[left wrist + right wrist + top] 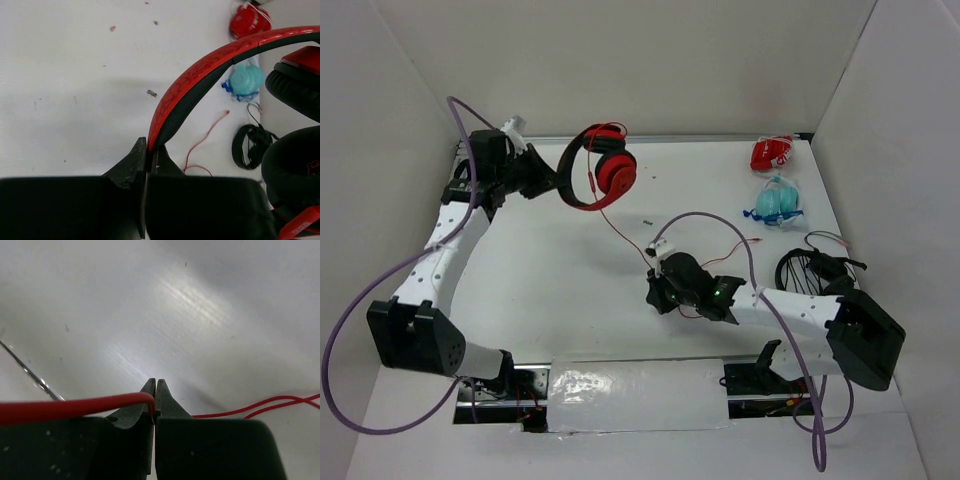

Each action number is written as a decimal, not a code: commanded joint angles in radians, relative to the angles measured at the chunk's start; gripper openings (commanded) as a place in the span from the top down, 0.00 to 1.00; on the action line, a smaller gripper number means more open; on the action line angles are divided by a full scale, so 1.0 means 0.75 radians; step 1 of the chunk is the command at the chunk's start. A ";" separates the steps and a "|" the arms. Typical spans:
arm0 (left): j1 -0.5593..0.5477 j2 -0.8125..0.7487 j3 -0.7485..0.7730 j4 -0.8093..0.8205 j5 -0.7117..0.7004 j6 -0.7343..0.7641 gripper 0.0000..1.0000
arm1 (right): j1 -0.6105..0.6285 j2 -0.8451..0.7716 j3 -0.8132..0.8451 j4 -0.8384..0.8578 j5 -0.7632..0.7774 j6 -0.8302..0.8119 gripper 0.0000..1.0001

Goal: Wrap the headphones

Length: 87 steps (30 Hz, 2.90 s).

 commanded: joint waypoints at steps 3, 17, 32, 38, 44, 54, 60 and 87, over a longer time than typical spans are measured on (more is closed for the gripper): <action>-0.012 -0.188 -0.066 0.213 0.297 0.047 1.00 | -0.126 -0.078 0.038 0.177 -0.127 -0.059 1.00; 0.199 -0.241 0.061 0.233 0.628 -0.070 1.00 | -0.324 0.405 0.016 0.259 -0.473 0.094 1.00; 0.017 -0.299 -0.102 0.307 0.907 0.294 1.00 | -0.551 0.499 0.563 -0.161 -0.514 -0.112 1.00; -0.240 -0.327 -0.237 0.280 0.627 0.584 1.00 | -0.698 0.579 0.954 -0.546 -0.277 -0.261 1.00; -0.428 -0.315 -0.417 0.305 0.331 0.691 1.00 | -0.793 0.538 1.234 -0.774 -0.124 -0.341 1.00; -0.727 -0.012 -0.328 0.201 -0.319 0.718 1.00 | -0.686 0.470 1.429 -0.946 0.015 -0.456 1.00; -0.689 0.186 -0.187 0.055 -0.531 0.585 1.00 | -0.558 0.409 1.425 -0.976 0.191 -0.431 1.00; -0.359 0.295 0.155 -0.182 -0.441 0.051 1.00 | -0.005 0.436 1.155 -0.547 -0.078 -0.274 0.98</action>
